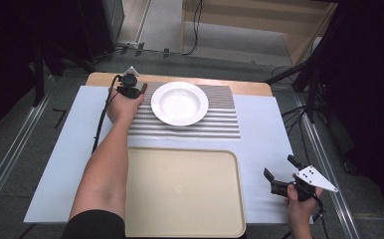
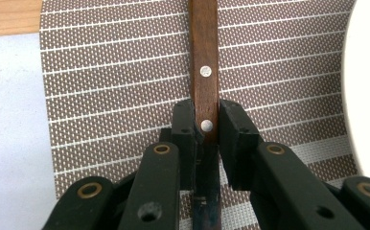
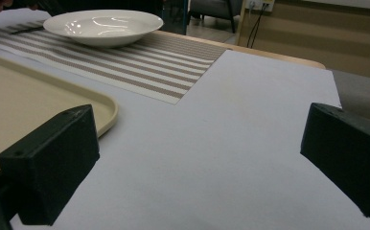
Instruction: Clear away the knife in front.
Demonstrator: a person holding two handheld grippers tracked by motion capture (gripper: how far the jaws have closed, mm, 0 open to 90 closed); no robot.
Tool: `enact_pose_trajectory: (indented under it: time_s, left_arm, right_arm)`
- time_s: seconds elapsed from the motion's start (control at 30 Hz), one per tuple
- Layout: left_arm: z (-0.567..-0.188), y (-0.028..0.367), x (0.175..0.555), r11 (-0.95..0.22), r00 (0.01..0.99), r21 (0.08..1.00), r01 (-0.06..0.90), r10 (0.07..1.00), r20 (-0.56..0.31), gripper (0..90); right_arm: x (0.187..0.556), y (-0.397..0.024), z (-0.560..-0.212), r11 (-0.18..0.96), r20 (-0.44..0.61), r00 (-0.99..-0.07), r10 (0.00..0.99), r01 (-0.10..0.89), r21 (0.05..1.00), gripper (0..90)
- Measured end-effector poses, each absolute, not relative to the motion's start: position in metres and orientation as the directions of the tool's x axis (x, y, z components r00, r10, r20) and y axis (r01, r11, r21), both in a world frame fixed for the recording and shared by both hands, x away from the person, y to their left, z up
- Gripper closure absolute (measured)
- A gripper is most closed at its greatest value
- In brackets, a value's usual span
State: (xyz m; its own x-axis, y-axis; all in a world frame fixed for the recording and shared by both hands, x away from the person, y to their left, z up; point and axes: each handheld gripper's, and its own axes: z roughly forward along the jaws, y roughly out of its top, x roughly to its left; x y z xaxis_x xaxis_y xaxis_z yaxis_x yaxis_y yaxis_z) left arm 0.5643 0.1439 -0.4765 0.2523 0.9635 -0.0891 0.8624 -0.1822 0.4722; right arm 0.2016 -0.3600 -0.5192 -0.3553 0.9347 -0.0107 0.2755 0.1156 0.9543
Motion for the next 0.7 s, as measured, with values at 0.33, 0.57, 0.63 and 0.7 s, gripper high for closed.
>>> enact_pose_trajectory:
  time_s: [0.33,0.57,0.63,0.7]
  left_arm:
    - [-0.464,0.152,0.56,-0.187,0.275,0.484,0.855,0.954,-0.118,76.9]
    - [-0.451,0.157,0.552,-0.19,0.294,0.507,0.841,0.947,-0.133,76.9]
    - [-0.448,0.159,0.549,-0.187,0.298,0.512,0.838,0.944,-0.143,76.9]
    - [-0.445,0.16,0.545,-0.195,0.311,0.512,0.837,0.938,-0.151,76.9]
  right_arm:
    - [0.202,-0.36,-0.519,0.118,-0.012,-0.358,0.934,0.274,0.954,0.0]
    - [0.202,-0.36,-0.519,0.12,-0.013,-0.36,0.933,0.275,0.954,0.0]
    - [0.202,-0.36,-0.519,0.121,-0.014,-0.361,0.932,0.274,0.954,0.0]
    - [0.202,-0.36,-0.519,0.122,-0.016,-0.363,0.932,0.273,0.954,0.0]
